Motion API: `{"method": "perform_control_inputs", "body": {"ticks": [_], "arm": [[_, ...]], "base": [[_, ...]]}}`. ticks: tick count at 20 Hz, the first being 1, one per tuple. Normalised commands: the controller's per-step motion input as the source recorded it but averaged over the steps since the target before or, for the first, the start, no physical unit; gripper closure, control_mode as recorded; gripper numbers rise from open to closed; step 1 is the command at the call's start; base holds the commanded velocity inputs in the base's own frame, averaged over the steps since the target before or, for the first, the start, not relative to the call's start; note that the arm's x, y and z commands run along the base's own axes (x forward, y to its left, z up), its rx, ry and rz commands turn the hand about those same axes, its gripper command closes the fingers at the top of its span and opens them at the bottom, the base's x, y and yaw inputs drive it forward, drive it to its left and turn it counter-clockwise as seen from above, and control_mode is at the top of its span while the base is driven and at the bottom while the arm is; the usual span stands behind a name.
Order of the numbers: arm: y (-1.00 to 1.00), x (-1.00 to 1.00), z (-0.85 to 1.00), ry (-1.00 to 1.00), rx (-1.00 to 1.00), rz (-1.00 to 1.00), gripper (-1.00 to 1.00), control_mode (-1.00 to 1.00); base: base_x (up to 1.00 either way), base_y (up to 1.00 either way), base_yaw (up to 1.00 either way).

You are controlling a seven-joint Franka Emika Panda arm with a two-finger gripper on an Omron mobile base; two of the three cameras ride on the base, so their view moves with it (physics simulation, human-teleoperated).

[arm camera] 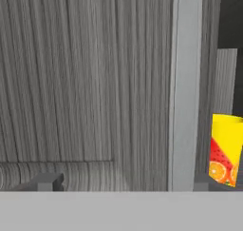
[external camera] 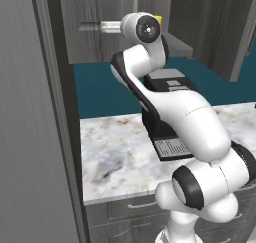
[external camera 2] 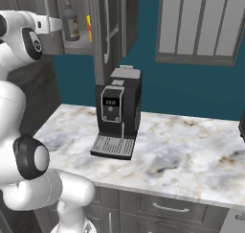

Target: Open the cabinet directly in front. Then move the liquor and the cup to the dining counter with the jar on it.

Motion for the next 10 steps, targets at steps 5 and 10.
{"method": "perform_control_inputs", "body": {"ticks": [5, 10], "arm": [[0.00, 0.00, 0.00, 0.00, 0.00, 0.00, 1.00, -1.00], [0.28, -0.23, 0.00, -0.06, -0.01, 0.00, 1.00, -1.00]], "base": [[0.00, 0.00, 0.00], [0.00, 0.00, 0.00]]}}
